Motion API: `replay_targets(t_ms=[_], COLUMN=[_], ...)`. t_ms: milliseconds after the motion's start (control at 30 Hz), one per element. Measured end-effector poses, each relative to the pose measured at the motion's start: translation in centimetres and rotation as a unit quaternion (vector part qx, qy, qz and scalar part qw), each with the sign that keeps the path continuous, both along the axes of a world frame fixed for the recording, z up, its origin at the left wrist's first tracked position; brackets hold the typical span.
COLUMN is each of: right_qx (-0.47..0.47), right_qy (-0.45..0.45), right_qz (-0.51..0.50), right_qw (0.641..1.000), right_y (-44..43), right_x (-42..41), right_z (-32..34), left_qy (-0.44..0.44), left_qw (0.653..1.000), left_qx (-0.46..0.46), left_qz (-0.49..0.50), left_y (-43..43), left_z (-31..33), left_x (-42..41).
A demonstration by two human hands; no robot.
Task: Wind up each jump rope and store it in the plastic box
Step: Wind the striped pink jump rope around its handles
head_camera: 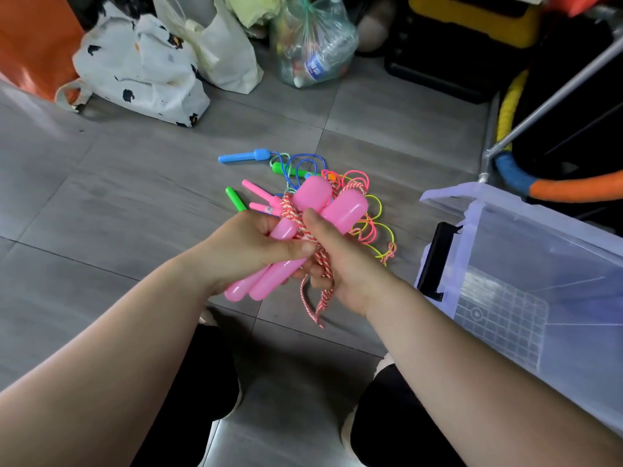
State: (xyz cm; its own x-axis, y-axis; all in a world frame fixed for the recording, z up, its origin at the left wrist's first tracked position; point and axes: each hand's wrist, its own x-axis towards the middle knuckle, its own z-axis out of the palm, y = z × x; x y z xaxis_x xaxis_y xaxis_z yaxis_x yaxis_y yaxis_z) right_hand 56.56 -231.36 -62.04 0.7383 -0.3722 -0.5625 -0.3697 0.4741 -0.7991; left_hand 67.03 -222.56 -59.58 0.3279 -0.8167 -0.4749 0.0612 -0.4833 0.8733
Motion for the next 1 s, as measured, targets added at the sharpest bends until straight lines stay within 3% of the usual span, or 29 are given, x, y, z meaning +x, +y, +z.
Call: replay_targets(t_ms=[167,367,500,600,700,833,1000], right_qx=[-0.040,-0.009,-0.015,-0.034,-0.048,-0.201,-0.217], right_qy=[0.014,0.029,0.022,0.025,-0.002,-0.034,0.003], right_qz=[-0.062,-0.116,-0.186,-0.145,-0.061,0.033,0.037], right_qw=[0.997,0.993,0.982,0.989,0.997,0.978,0.976], right_y=[0.0,-0.7,-1.5,-1.6,-1.3,-0.4,-0.8], right_x=[0.4,0.4,0.3,0.3,0.2,-0.3,-0.6], right_z=[-0.4,0.0,0.2,0.0,0.0,0.5,0.9], left_qy=[0.008,0.133,0.112,0.092,0.134,0.166,0.166], left_qw=[1.000,0.991,0.991,0.994,0.991,0.984,0.982], left_qx=[-0.009,0.005,0.039,0.018,-0.004,-0.020,-0.021], left_qz=[-0.024,-0.032,-0.067,-0.052,0.002,0.053,0.083], left_y=[-0.3,-0.4,-0.1,-0.2,-0.5,-0.7,-0.2], left_z=[0.5,0.1,-0.5,-0.1,0.6,1.0,0.7], left_x=[-0.5,-0.7,-1.0,-1.3,-1.4,-1.2,-0.1])
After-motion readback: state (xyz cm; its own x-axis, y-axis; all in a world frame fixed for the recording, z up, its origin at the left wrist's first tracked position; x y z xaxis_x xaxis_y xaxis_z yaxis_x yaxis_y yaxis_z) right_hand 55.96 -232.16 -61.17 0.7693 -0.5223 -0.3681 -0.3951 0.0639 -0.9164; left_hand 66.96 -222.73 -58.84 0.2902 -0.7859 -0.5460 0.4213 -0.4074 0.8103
